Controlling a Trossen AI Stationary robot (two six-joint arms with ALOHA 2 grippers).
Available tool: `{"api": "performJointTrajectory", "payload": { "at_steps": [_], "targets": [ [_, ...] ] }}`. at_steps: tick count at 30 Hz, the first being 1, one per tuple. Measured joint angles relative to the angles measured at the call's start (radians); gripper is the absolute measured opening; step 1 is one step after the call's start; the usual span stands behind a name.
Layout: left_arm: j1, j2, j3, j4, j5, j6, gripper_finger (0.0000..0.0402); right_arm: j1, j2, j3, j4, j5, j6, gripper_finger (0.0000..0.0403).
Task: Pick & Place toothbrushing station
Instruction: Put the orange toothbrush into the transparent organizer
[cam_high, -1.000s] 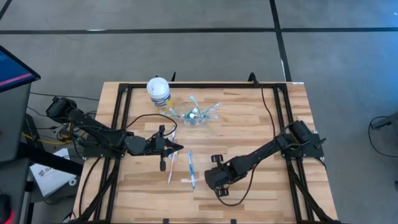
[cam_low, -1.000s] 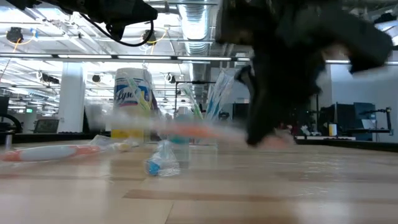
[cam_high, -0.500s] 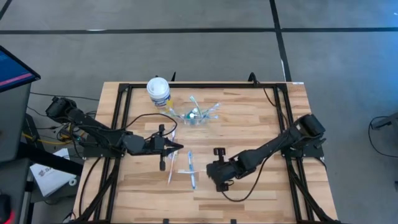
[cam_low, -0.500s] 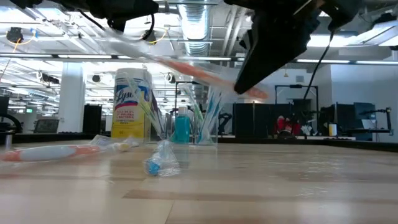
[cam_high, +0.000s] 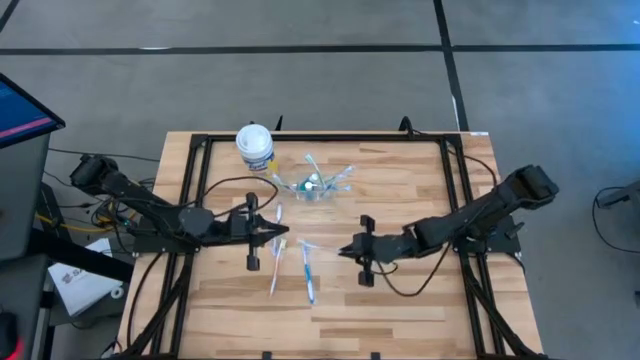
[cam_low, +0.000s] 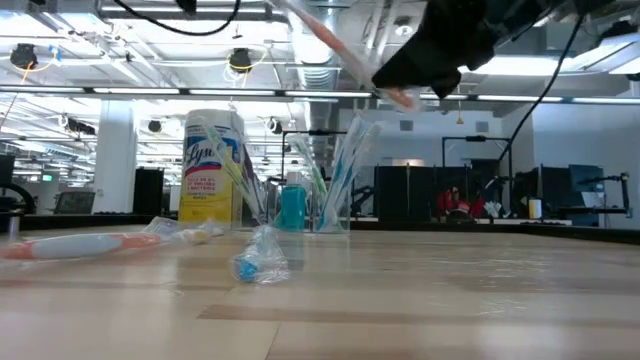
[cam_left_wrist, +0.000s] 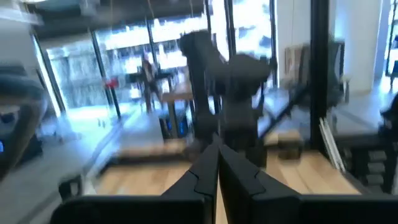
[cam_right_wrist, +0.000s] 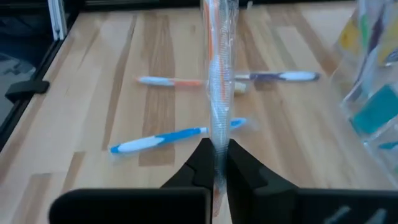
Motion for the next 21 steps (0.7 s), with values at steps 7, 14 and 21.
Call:
{"api": "performJointTrajectory", "payload": {
  "at_steps": [7,14,21],
  "targets": [
    [0.034,-0.011,0.001,0.142,0.084,0.069,0.0017,-0.035,-0.012,-0.003,0.089,-0.007,-0.081,0.0007],
    [0.071,-0.01,0.0,0.158,0.114,0.062,0.0078,-0.084,-0.012,-0.003,0.182,-0.053,-0.143,0.0007],
    [0.109,-0.01,0.001,0.195,0.238,0.067,0.0125,-0.115,-0.012,-0.003,0.247,-0.121,-0.186,0.0007]
  ]
}}
